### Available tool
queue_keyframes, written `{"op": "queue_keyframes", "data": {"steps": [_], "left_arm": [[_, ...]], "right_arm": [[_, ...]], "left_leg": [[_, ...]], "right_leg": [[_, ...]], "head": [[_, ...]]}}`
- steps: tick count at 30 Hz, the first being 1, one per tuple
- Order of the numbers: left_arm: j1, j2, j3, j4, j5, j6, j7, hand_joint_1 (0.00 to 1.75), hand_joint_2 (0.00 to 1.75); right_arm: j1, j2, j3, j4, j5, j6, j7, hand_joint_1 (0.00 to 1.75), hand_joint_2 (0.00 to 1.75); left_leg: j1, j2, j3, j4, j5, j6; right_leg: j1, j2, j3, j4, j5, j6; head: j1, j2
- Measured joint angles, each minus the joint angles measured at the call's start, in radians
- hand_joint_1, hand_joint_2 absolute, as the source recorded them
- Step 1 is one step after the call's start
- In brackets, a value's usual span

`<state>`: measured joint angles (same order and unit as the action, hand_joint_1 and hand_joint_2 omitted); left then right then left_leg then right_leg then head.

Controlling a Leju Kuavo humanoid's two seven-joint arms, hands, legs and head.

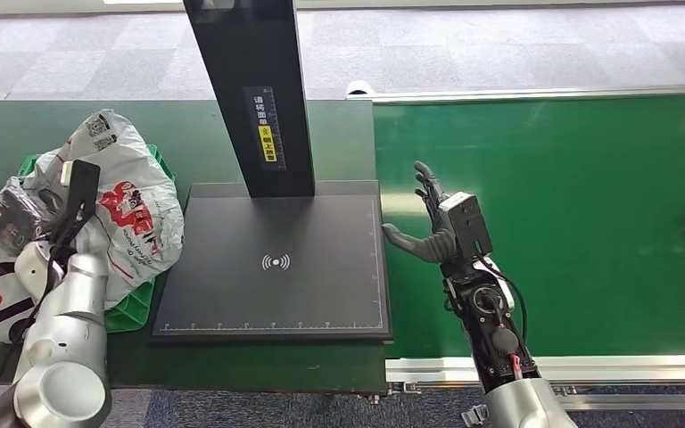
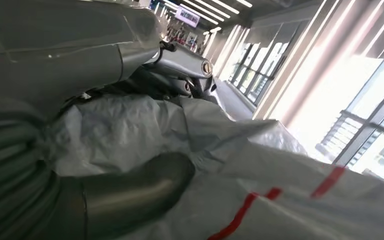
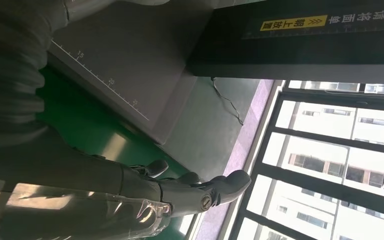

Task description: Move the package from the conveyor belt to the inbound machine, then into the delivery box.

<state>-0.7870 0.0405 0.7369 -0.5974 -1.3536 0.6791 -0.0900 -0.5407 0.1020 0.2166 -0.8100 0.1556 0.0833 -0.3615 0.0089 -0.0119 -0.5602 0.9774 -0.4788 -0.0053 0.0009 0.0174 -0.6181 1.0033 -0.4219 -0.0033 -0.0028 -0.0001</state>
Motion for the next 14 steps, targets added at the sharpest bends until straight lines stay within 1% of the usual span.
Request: {"op": "queue_keyframes", "data": {"steps": [1, 3, 7, 9, 13, 14], "left_arm": [[-0.004, 0.002, 0.0, 0.017, 0.001, 0.001, 0.007, 0.0, 1.75], [-0.007, 0.002, 0.0, 0.037, 0.019, 0.004, -0.007, 0.0, 1.75], [-0.001, -0.009, 0.001, 0.018, 0.08, 0.005, -0.104, 0.0, 1.75], [0.008, -0.028, 0.01, -0.022, 0.11, 0.005, -0.191, 0.0, 1.75], [0.019, -0.086, 0.077, -0.129, 0.196, 0.005, -0.443, 0.0, 1.75], [0.019, -0.093, 0.088, -0.14, 0.209, 0.005, -0.475, 0.0, 1.75]], "right_arm": [[0.0, 0.0, 0.0, 0.0, 0.001, 0.0, 0.0, 0.0, 1.75], [0.0, 0.001, 0.0, 0.0, 0.003, 0.0, 0.0, 0.0, 1.75], [0.0, 0.003, 0.0, 0.0, 0.006, 0.0, 0.0, 0.0, 1.75], [0.0, 0.005, 0.0, 0.0, 0.006, 0.0, -0.001, 0.0, 1.75], [-0.001, 0.008, 0.0, 0.0, 0.006, 0.0, -0.006, 0.0, 1.75], [-0.001, 0.008, 0.0, 0.0, 0.006, 0.0, -0.007, 0.0, 1.75]], "left_leg": [[0.0, 0.0, 0.0, 0.0, 0.0, 0.0], [0.0, 0.0, 0.0, 0.0, 0.0, 0.0], [0.0, 0.0, 0.0, 0.0, 0.0, 0.0], [0.0, 0.0, 0.0, 0.0, 0.0, 0.0], [0.0, 0.0, -0.001, 0.0, 0.0, 0.0], [0.0, 0.0, -0.001, 0.0, 0.0, 0.0]], "right_leg": [[0.0, 0.0, 0.0, 0.0, 0.0, 0.0], [0.0, 0.0, 0.0, 0.0, 0.0, 0.0], [0.0, 0.0, 0.0, 0.0, 0.0, 0.0], [0.0, 0.0, 0.0, 0.0, 0.0, 0.0], [0.0, 0.0, 0.0, 0.0, 0.0, 0.0], [0.0, 0.0, 0.0, 0.0, 0.0, 0.0]], "head": [[0.0, 0.0], [0.0, 0.0], [0.0, 0.0], [0.0, 0.0], [0.0, 0.0], [0.0, 0.0]]}}
